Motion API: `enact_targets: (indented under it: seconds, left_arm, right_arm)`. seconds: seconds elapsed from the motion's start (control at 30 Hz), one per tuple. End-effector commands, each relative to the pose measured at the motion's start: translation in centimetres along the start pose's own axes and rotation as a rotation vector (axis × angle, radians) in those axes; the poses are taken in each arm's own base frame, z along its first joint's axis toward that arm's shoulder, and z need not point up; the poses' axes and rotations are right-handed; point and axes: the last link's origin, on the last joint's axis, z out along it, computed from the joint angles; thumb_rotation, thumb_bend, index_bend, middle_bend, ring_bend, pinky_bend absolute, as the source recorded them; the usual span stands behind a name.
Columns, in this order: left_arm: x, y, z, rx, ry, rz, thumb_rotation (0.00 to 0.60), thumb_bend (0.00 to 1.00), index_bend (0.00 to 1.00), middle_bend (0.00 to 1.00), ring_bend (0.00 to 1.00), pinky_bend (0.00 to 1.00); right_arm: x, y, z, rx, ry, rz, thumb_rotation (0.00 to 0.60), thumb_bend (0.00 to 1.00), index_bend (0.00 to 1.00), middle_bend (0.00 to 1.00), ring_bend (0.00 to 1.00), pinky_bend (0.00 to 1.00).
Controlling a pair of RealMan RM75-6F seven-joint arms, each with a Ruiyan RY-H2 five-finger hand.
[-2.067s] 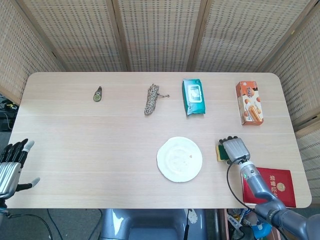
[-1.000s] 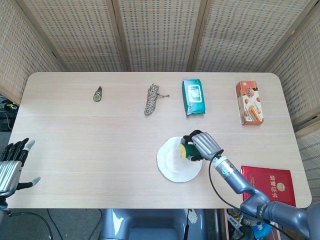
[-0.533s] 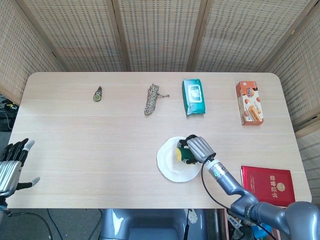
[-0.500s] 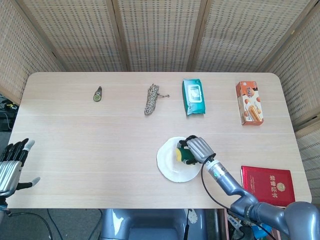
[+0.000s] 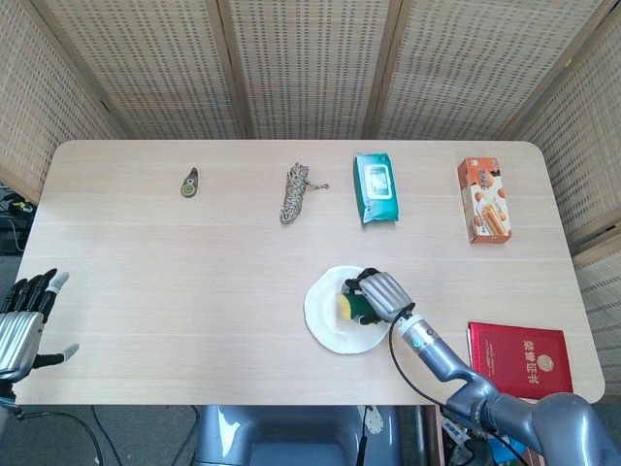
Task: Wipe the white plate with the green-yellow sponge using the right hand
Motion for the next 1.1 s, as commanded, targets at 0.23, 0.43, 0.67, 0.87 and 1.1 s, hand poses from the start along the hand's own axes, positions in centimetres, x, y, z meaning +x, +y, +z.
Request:
enact_targets:
  seconds: [0.23,0.43,0.67,0.87,1.1]
  left_arm:
    - [0.0,0.0,0.0,-0.001,-0.003,0.000,0.600,0.00,0.00,0.00,0.00,0.00]
    - [-0.1,0.0,0.0,-0.003,-0.005,0.000,0.600,0.00,0.00,0.00,0.00,0.00]
    - [0.0,0.1,-0.1,-0.006,-0.004,-0.002,0.600,0.00,0.00,0.00,0.00,0.00]
    - [0.0,0.0,-0.1,-0.007,-0.004,-0.002,0.600,0.00,0.00,0.00,0.00,0.00]
    - [0.0,0.1,-0.1,-0.008,-0.006,-0.003,0.600,0.00,0.00,0.00,0.00,0.00]
  right_arm:
    - [-0.9,0.6,0.0,-0.021,-0.023,0.030,0.600,0.34,0.45,0.52,0.38,0.24]
    - [-1.3,0.9,-0.3,-0.027,-0.029,0.051,0.600,0.34,0.45,0.52,0.38,0.24]
    - [-1.7,0.9,-0.3,-0.028,-0.029,0.058,0.600,0.34,0.46,0.53,0.38,0.24]
    - [-1.7,0.9,-0.3,-0.027,-0.001,0.047,0.600,0.34,0.46,0.54,0.38,0.24]
    - [-0.1,-0.2,-0.6,0.040,0.123,0.051,0.600,0.34,0.46,0.54,0.37,0.19]
